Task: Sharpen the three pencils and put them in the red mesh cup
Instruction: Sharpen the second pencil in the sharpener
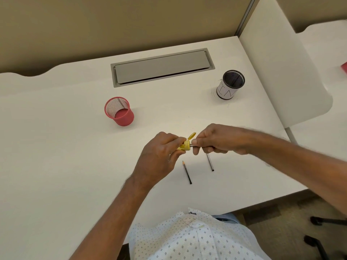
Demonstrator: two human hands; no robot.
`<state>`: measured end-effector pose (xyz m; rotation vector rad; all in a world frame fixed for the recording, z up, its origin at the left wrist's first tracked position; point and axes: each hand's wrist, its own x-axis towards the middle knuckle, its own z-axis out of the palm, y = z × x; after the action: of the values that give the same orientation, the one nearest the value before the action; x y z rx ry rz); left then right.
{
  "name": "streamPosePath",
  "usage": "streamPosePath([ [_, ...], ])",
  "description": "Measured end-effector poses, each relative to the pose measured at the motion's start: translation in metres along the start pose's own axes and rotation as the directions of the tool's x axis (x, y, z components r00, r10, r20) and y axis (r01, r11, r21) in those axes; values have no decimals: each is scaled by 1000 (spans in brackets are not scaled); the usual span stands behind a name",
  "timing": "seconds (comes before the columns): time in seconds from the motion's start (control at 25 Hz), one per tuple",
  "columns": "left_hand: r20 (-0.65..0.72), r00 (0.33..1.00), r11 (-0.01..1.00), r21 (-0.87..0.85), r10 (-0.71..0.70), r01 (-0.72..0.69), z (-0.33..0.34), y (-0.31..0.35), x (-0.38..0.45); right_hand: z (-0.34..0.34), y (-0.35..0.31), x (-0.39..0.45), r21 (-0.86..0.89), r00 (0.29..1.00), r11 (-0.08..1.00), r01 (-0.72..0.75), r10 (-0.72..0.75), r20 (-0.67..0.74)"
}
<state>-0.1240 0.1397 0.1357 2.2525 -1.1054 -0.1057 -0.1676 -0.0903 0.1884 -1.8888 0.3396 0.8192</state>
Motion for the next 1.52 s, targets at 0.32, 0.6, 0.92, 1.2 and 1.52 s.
streamPosePath([
  [0.32, 41, 998, 995, -79, -53, 56, -1, -3, 0, 33, 22, -22, -947, 709, 264, 181, -703, -60],
  [0.6, -1, 999, 996, -70, -52, 52, 1, 1, -2, 20, 3, -15, -784, 873, 584, 208, -472, -120],
  [0.92, -129, 992, 999, 41, 15, -10, 0, 1, 3, -18, -2, 10, 26, 968, 1000, -16, 9, 251],
  [1.2, -138, 986, 995, -41, -95, 91, 3, -9, 1, -27, 12, 0, 139, 968, 987, -79, 42, 248],
  [1.52, -131, 966, 943, -282, -222, 179, 15, -11, 0, 18, 50, -9, 405, 980, 912, 60, 24, -200],
])
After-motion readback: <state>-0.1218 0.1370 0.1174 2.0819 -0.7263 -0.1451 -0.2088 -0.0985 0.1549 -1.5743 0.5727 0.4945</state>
